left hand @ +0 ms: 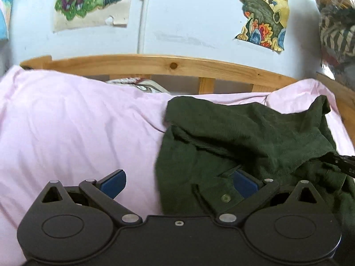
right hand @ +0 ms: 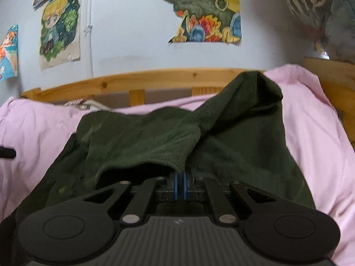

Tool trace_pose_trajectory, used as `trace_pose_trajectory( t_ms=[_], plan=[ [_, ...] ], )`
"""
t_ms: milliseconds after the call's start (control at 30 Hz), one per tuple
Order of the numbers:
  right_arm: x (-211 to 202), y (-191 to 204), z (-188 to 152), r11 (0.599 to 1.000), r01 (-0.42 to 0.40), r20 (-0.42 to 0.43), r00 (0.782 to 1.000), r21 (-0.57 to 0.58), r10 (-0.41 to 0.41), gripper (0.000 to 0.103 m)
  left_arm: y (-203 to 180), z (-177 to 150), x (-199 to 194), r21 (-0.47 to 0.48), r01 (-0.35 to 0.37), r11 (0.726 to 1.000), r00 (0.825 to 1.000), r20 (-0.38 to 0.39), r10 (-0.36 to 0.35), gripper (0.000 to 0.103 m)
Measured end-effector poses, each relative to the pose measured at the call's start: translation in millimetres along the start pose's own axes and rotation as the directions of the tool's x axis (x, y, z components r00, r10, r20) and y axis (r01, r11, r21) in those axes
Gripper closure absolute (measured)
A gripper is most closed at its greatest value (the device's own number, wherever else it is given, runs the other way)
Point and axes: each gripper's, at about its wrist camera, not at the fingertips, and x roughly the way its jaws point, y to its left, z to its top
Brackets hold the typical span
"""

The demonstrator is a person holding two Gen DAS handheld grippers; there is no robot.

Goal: Fold large clothes

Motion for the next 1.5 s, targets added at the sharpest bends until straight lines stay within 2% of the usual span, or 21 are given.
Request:
trace_pose_trajectory(
  t_ms=[100,133,267,367,467,567,633,733,800,833,867,900,933,1033,1100,1133,1167,1200,1267,1400,1500],
  plan=[
    [-10,-3,-8,1.0,-0.011,-0.024,1.0,0.021,0.012,0.095,2,2,-9,0.03,-0.034,0.999,0.999,-0.01,0.035,0.001],
    [-15,-7,-11,0.999,-0.019,-0.026,0.999,0.036,0.02,0.088,4,2,-10,0.038,-0.042,0.998,0.999,-0.014,0.042,0.001],
    [-30,-27,-2,0.994,-0.034,0.008,0.999,0.101,0.033,0.048,11,7,-6,0.066,-0.075,0.995,0.996,-0.039,0.077,0.001],
    [-28,-46,15,0.986,-0.039,0.036,0.999,0.159,0.034,0.03,19,15,6,0.038,-0.059,0.998,0.997,-0.047,0.06,0.001],
    [-9,-64,43,0.972,-0.011,0.06,0.998,0.236,-0.004,0.021,25,29,27,-0.014,-0.026,1.0,0.998,-0.053,0.025,0.001],
    [19,-91,71,0.919,0.003,0.058,0.998,0.393,-0.028,0.009,22,51,55,-0.031,-0.027,0.999,0.999,-0.03,0.026,0.001],
    [40,-107,87,0.866,0.042,0.02,0.998,0.498,-0.06,0.008,19,65,75,-0.031,-0.019,0.999,1.0,-0.023,0.019,0.001],
    [81,-126,104,0.798,0.021,-0.034,0.999,0.602,0.0,0.011,18,81,111,-0.056,-0.025,0.998,1.0,-0.019,0.024,0.001],
    [97,-134,109,0.788,0.048,-0.048,0.999,0.614,-0.023,0.032,20,90,134,-0.085,-0.032,0.996,0.999,-0.025,0.03,0.001],
    [104,-138,111,0.793,0.086,-0.06,0.996,0.603,-0.063,0.065,21,94,146,-0.104,-0.031,0.994,0.999,-0.028,0.028,0.001],
    [108,-143,112,0.8,0.11,-0.068,0.994,0.59,-0.087,0.085,23,98,157,-0.127,-0.034,0.991,0.999,-0.03,0.03,0.001],
    [113,-146,111,0.804,0.119,-0.068,0.993,0.583,-0.098,0.087,25,101,167,-0.152,-0.039,0.988,0.999,-0.026,0.035,0.001],
    [114,-152,109,0.808,0.119,-0.058,0.993,0.577,-0.104,0.095,27,104,175,-0.176,-0.038,0.984,0.999,-0.015,0.035,0.001],
    [110,-165,103,0.846,0.104,-0.025,0.994,0.523,-0.107,0.096,34,108,186,-0.245,0.016,0.969,1.0,0.004,-0.016,0.009],
    [106,-167,97,0.897,0.098,0.02,0.993,0.43,-0.118,0.096,34,108,194,-0.273,0.06,0.96,0.997,-0.026,-0.07,0.02],
    [107,-165,94,0.917,0.112,0.027,0.991,0.383,-0.133,0.096,32,106,198,-0.27,0.071,0.96,0.995,-0.048,-0.087,0.023],
    [112,-165,87,0.931,0.133,0.023,0.989,0.341,-0.15,0.096,27,102,203,-0.253,0.073,0.965,0.992,-0.08,-0.096,0.032],
    [118,-166,79,0.933,0.151,0.006,0.987,0.326,-0.161,0.096,22,97,208,-0.228,0.071,0.971,0.989,-0.112,-0.099,0.042],
    [129,-169,61,0.933,0.163,0.001,0.985,0.321,-0.173,0.097,13,85,216,-0.174,0.07,0.982,0.982,-0.163,-0.099,0.052],
    [128,-154,52,0.955,0.195,0.042,0.977,0.222,-0.209,0.097,0,67,217,-0.074,0.064,0.995,0.983,-0.169,-0.076,0.053],
    [111,-140,56,0.966,0.226,0.014,0.973,0.127,-0.23,0.088,-1,67,206,-0.049,0.045,0.998,0.987,-0.149,-0.052,0.051]
  ],
)
